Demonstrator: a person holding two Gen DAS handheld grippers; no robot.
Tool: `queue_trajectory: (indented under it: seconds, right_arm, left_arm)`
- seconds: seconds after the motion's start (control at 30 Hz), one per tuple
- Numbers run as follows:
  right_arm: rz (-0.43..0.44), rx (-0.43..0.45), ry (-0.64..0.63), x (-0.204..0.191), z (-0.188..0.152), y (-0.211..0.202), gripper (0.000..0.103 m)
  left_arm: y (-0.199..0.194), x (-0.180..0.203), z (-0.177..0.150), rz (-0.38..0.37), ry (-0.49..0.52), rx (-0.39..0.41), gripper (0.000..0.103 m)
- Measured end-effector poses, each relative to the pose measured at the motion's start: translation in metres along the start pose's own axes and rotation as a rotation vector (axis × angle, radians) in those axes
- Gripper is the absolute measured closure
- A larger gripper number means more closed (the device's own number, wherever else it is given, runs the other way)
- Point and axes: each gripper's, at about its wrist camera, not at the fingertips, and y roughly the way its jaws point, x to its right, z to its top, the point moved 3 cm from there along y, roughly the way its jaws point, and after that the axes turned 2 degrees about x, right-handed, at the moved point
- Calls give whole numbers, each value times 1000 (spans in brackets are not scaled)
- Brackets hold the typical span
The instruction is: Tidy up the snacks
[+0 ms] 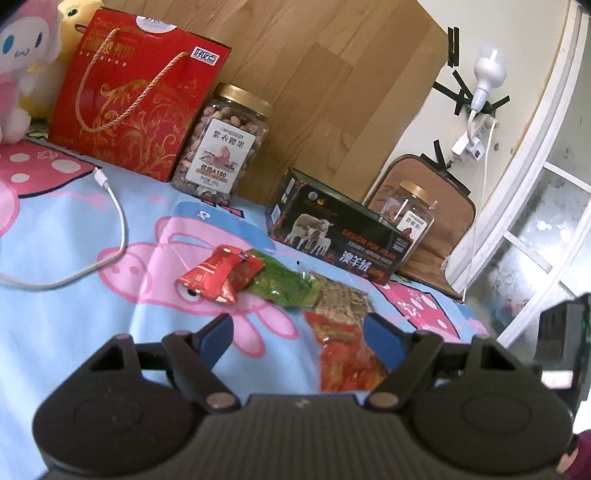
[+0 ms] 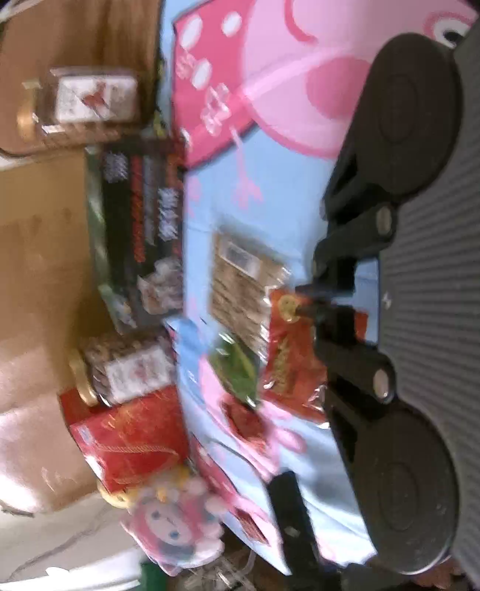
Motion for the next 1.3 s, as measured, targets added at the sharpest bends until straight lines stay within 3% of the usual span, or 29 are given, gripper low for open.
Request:
queue_trajectory:
  seconds: [0.33,0.53,0.6,0.63,0.67,0.9,1.1,1.17,1.3]
  right_arm:
    - [169,-50,-139,-48,-19,0,100]
    - [135,-20,-106,-32,-12,-9,93]
    - [118,7,-75,-24,-7,-12,75]
    - [107,24,-56,-20,-5,-13,58]
    - [98,41,-34,-15,-3,-14,51]
    - [88,24,45,4,8,7,51]
    - [153,-5,-16,-15,13,26,51]
    - [211,-28,-46,-27,11,27,71]
    - [237,-27,-80,-39,4,21,79]
  left_arm:
    - [2,-1,0,-5,-9,-17,23]
    - [2,-2,0,-7,-21,-15,23]
    - [2,-3,0,-9,-24,-14,23]
    - [2,-3,0,-8,-24,-13,23]
    - [2,-3,0,-8,-24,-11,23]
    - [2,-4,0,-10,-28,-14,23]
    - [4,-6,0,-11,-40,-24,23]
    - [5,-7,0,-13,-48,-30,23]
    - [7,-11,0,-22,-72,-40,23]
